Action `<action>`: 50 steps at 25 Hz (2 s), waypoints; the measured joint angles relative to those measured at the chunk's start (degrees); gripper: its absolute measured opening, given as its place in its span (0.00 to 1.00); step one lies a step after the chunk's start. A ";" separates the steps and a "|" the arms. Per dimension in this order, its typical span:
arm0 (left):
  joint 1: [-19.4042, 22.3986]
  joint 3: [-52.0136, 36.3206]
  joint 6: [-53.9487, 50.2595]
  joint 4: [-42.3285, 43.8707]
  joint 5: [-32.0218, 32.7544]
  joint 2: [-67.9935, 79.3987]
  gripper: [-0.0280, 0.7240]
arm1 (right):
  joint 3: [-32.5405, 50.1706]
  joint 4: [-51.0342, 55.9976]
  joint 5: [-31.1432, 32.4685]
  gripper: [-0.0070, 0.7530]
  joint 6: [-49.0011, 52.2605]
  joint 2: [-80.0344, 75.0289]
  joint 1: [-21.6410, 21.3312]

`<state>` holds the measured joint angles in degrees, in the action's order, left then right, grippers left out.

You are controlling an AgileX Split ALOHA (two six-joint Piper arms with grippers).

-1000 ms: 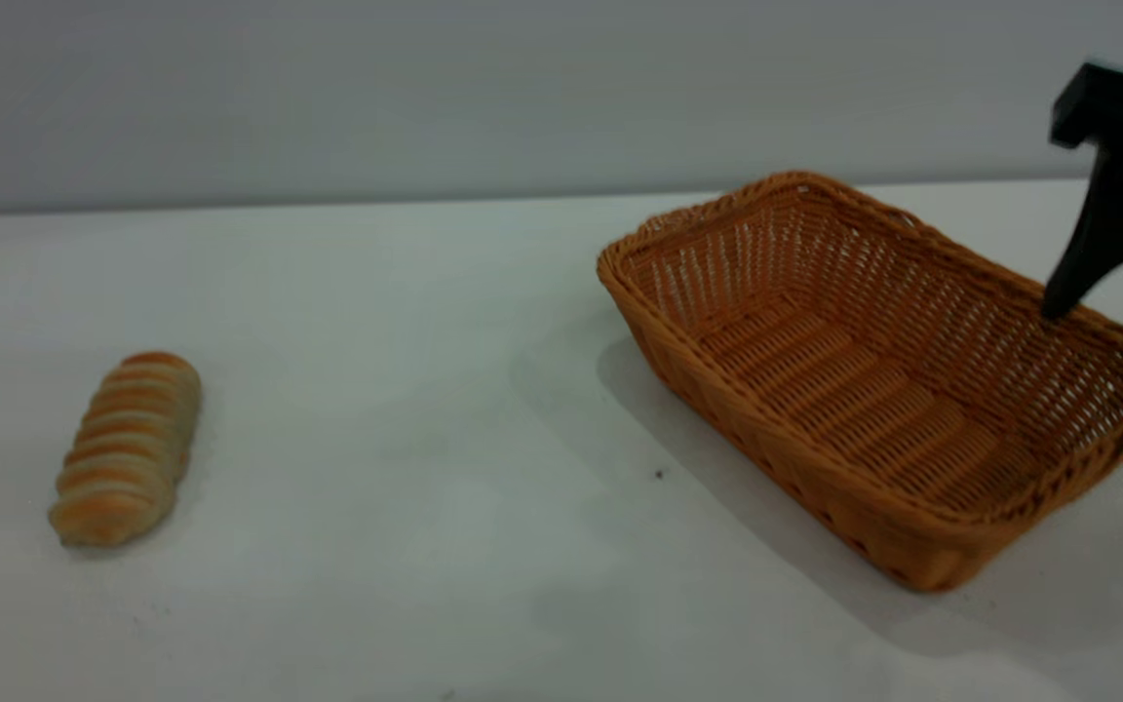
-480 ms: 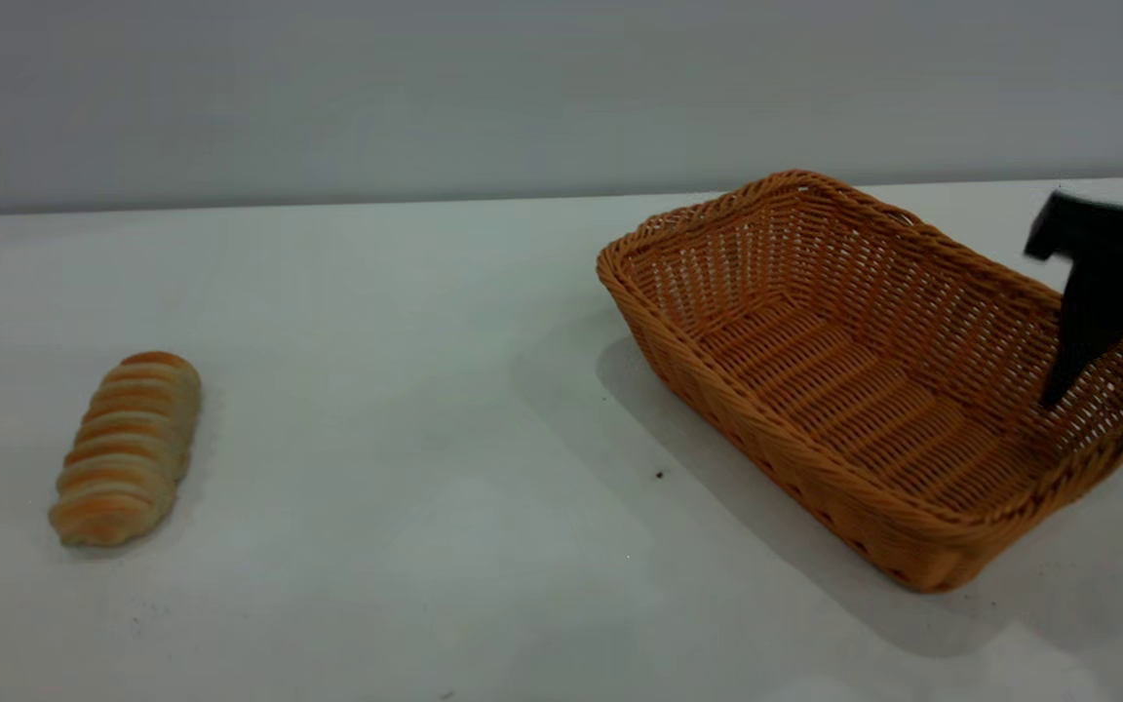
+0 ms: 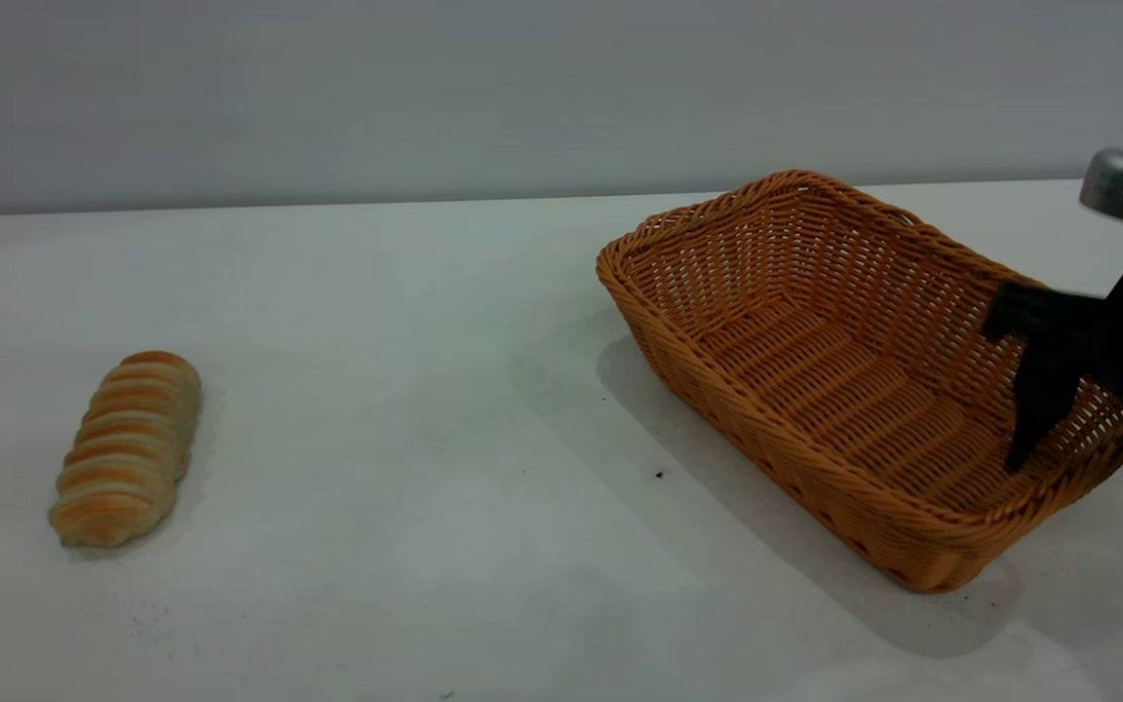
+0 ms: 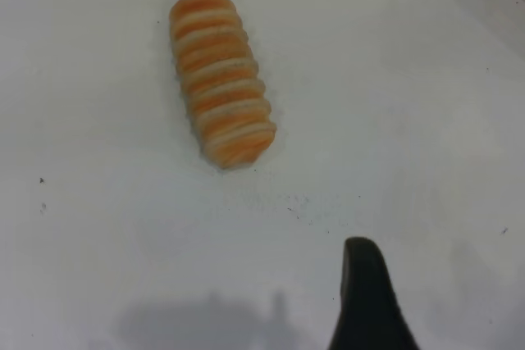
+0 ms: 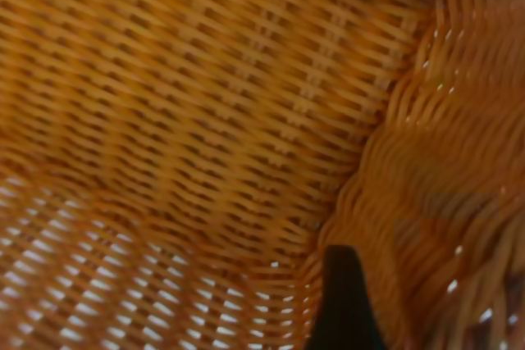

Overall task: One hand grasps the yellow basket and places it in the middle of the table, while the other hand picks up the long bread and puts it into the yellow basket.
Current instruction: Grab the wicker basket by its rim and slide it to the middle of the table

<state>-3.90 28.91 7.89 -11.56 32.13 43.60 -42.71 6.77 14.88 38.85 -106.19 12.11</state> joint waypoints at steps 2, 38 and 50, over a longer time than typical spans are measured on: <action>0.00 0.00 0.06 0.00 0.00 0.00 0.73 | -0.25 0.31 -0.45 0.61 0.01 -1.20 0.00; 0.00 0.00 0.00 -1.99 0.00 0.00 0.73 | -22.63 20.95 0.78 0.31 -37.93 -10.99 12.29; 0.00 0.00 0.12 -4.35 -5.60 9.73 0.73 | -22.63 4.59 8.78 0.79 -42.39 -3.50 12.47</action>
<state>-3.90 28.91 8.01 -15.91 26.53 53.34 -65.34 11.36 23.66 -3.53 -109.70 24.58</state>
